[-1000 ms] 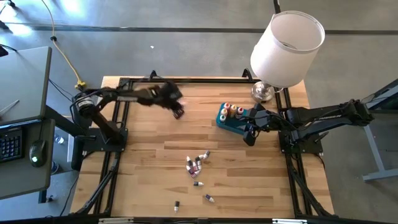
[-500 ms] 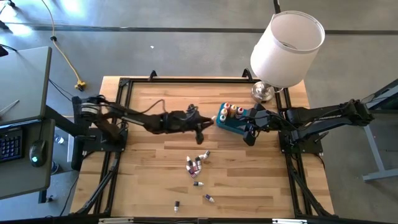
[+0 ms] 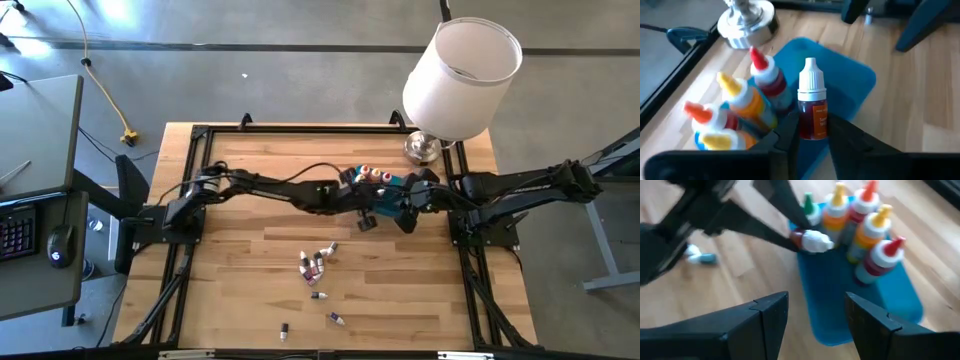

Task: Pick & Place food coloring
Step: Put the small yellow food coloring bottle into the blue bin, then put the small dark green food coloring bottle into the blue bin

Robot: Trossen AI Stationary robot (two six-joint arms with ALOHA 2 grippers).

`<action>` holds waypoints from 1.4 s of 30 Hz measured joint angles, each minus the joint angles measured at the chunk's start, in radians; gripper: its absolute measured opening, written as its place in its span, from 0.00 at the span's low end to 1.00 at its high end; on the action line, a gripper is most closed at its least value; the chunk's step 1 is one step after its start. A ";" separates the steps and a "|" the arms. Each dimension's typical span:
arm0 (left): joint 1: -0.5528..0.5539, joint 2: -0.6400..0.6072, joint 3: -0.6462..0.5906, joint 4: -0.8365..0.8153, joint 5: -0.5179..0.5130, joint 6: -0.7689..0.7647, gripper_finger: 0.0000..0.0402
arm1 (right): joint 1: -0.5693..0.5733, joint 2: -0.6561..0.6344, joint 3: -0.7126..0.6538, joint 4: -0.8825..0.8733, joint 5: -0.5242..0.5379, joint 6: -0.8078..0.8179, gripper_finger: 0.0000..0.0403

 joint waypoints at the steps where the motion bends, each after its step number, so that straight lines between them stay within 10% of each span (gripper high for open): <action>1: 0.000 0.025 0.033 0.007 -0.001 0.000 0.23 | 0.000 0.000 0.000 -0.010 0.017 0.010 0.46; 11: -0.007 0.099 0.145 -0.091 -0.034 0.020 0.40 | 0.000 0.000 0.000 -0.097 0.069 0.133 0.46; 23: -0.181 -0.054 0.602 -1.019 -0.198 -0.068 0.36 | 0.000 0.002 -0.130 -0.037 -0.006 0.123 0.46; 34: -0.363 -0.285 0.484 -1.330 -0.502 -0.454 0.35 | 0.073 0.056 -0.313 1.020 -0.257 -0.485 0.46; 42: -0.405 -0.310 0.479 -1.348 -0.499 -0.429 0.35 | 0.121 0.422 -0.139 1.070 -0.229 -0.615 0.39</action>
